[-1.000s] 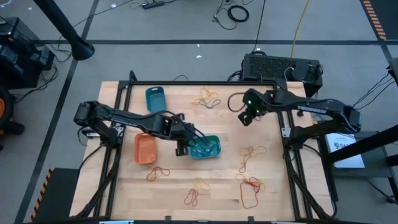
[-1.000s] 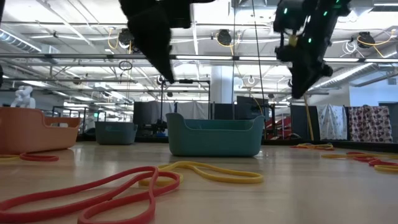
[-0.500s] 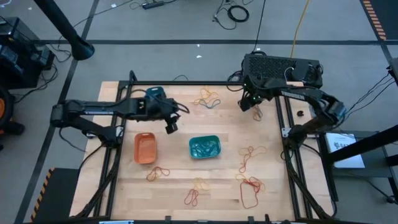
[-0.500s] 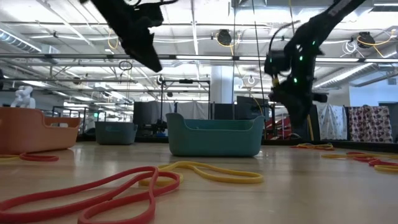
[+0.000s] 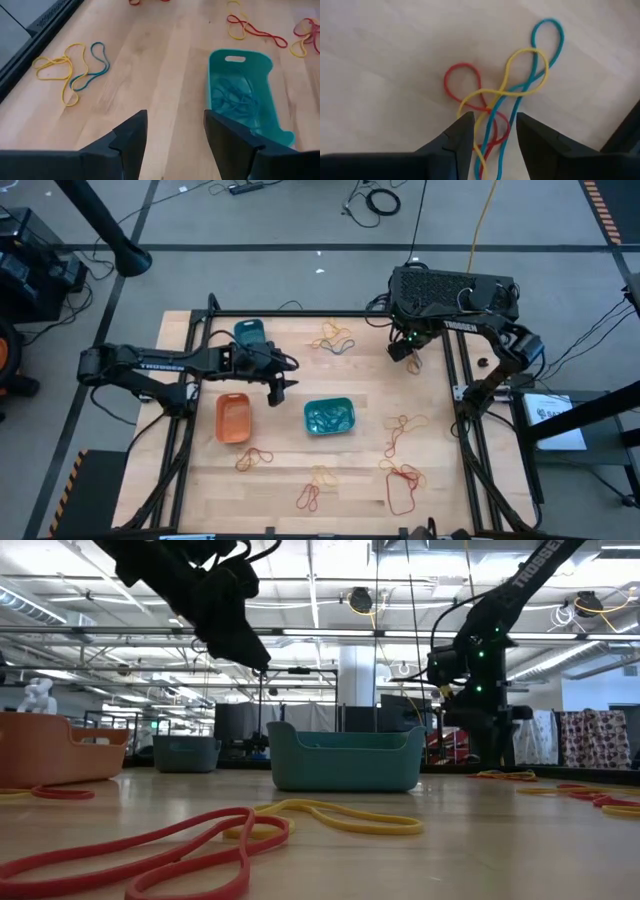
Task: Sort rubber bands into baskets
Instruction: Put the blue rubber band into the green bin
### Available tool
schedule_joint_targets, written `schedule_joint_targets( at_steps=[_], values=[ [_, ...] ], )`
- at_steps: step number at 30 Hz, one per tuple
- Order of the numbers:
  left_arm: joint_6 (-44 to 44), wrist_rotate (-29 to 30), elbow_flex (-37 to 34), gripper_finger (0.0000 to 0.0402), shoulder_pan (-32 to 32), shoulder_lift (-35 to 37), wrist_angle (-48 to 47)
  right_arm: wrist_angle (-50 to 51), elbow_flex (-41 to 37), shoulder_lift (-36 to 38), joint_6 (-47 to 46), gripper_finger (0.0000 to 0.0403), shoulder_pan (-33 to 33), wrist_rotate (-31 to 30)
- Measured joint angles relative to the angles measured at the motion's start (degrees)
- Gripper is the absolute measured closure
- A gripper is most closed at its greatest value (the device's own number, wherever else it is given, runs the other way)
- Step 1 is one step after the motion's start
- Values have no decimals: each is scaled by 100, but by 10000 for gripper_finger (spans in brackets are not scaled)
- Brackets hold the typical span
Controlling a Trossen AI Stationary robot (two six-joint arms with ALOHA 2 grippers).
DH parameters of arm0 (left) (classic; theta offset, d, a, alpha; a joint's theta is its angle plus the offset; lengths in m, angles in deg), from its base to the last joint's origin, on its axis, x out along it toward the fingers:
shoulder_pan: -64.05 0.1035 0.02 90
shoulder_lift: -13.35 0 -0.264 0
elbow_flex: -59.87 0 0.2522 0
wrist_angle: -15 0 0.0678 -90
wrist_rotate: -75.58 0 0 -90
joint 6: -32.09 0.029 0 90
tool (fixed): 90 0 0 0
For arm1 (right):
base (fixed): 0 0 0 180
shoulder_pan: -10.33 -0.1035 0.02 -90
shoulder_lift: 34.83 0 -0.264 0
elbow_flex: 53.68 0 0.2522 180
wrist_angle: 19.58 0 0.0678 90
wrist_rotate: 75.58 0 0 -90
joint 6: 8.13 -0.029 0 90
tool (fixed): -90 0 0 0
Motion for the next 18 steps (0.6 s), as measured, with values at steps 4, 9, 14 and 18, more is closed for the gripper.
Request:
schedule_joint_targets(
  at_steps=[4, 9, 14, 18],
  values=[
    [-88, -2, -4, 199, -118, 0, -16, -96, -7, -81, 1, 262, -9, 43],
    [-96, -19, -4, 199, -262, 0, -19, -490, -249, -219, 109, 262, 28, 150],
    [-353, -18, -4, 199, -311, 0, -26, -501, -270, -246, 256, 262, 159, 165],
    [-446, -15, -4, 199, -309, 2, -34, -411, -278, -159, 263, 272, 231, 134]
  ],
)
